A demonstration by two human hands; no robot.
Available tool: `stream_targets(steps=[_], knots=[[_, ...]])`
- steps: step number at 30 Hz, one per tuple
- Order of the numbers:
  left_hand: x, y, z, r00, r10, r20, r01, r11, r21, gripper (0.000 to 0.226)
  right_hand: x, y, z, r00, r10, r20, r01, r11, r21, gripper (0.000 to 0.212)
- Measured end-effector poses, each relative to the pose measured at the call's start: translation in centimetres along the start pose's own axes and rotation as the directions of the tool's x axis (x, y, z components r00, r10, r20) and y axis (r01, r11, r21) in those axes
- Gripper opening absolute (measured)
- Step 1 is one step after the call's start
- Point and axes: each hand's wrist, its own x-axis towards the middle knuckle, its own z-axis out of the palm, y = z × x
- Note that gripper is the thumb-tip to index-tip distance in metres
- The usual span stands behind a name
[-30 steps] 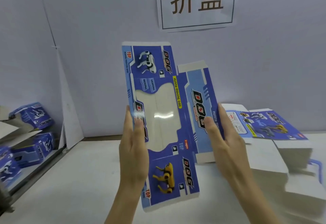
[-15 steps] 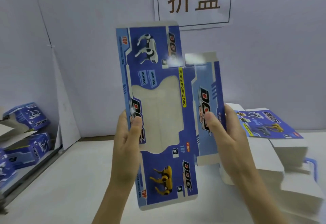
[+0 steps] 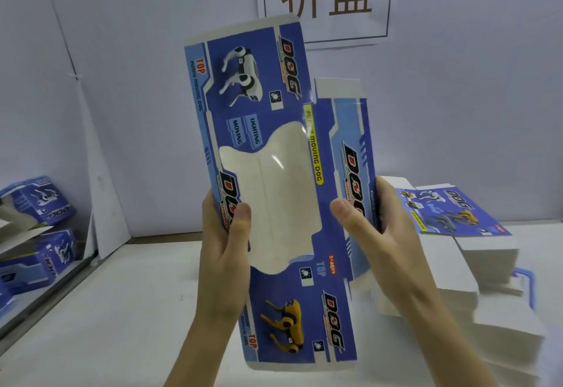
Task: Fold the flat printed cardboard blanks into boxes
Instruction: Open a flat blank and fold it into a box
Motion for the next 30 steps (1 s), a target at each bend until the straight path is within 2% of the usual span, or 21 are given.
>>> stream_targets(steps=[3, 5, 7, 9, 10, 12, 13, 15, 17, 20, 23, 27, 30], knots=[[-0.4, -0.2, 1.0, 0.999, 0.025, 0.023, -0.027, 0.997, 0.068, 0.051, -0.4, 0.4, 0.8, 0.990, 0.072, 0.123, -0.075, 0.997, 0.013, 0.065], [-0.6, -0.2, 1.3, 0.998, 0.013, 0.054, -0.020, 0.993, 0.120, 0.062, -0.5, 0.6, 1.1, 0.970, 0.122, 0.211, -0.125, 0.992, 0.003, 0.060], [-0.2, -0.2, 0.9, 0.994, -0.066, 0.088, 0.056, 0.992, 0.110, 0.061, -0.4, 0.6, 0.9, 0.963, 0.131, 0.234, -0.132, 0.991, -0.009, 0.043], [0.5, 0.0, -0.5, 0.976, -0.183, 0.121, 0.178, 0.983, 0.046, 0.079, 0.0, 0.6, 0.0, 0.967, 0.157, 0.200, -0.158, 0.987, -0.013, 0.019], [0.7, 0.2, -1.2, 0.963, -0.217, 0.159, 0.216, 0.976, 0.021, 0.092, 0.1, 0.6, -0.6, 0.961, 0.188, 0.204, -0.193, 0.981, 0.005, 0.014], [1.1, 0.6, -2.3, 0.932, -0.249, 0.262, 0.249, 0.968, 0.034, 0.113, 0.3, 0.8, -1.4, 0.930, 0.294, 0.222, -0.315, 0.947, 0.062, 0.026], [1.1, 0.7, -2.5, 0.913, -0.266, 0.310, 0.257, 0.964, 0.069, 0.117, 0.3, 0.9, -1.8, 0.914, 0.347, 0.210, -0.367, 0.928, 0.066, 0.036], [1.0, 0.7, -2.5, 0.893, -0.307, 0.328, 0.276, 0.951, 0.139, 0.114, 0.4, 1.0, -2.1, 0.902, 0.400, 0.163, -0.412, 0.910, 0.042, 0.032], [0.9, 0.6, -2.2, 0.906, -0.323, 0.272, 0.297, 0.945, 0.135, 0.107, 0.7, 1.1, -2.4, 0.906, 0.398, 0.146, -0.403, 0.915, 0.011, 0.031], [1.0, 0.2, -2.2, 0.942, -0.309, 0.130, 0.310, 0.951, 0.010, 0.067, 0.9, 1.6, -3.0, 0.919, 0.367, 0.142, -0.379, 0.923, 0.062, 0.064], [1.1, -0.1, -2.4, 0.951, -0.290, 0.105, 0.295, 0.955, -0.032, 0.045, 0.8, 2.4, -3.0, 0.905, 0.401, 0.145, -0.418, 0.900, 0.121, 0.064], [1.3, 0.4, -2.9, 0.934, -0.301, 0.193, 0.309, 0.951, -0.017, 0.039, 0.9, 2.6, -2.7, 0.917, 0.363, 0.163, -0.383, 0.918, 0.109, 0.060], [1.2, 0.2, -2.7, 0.957, -0.265, 0.117, 0.268, 0.963, -0.008, 0.043, 0.9, 3.0, -2.6, 0.927, 0.347, 0.142, -0.367, 0.916, 0.162, 0.050]])
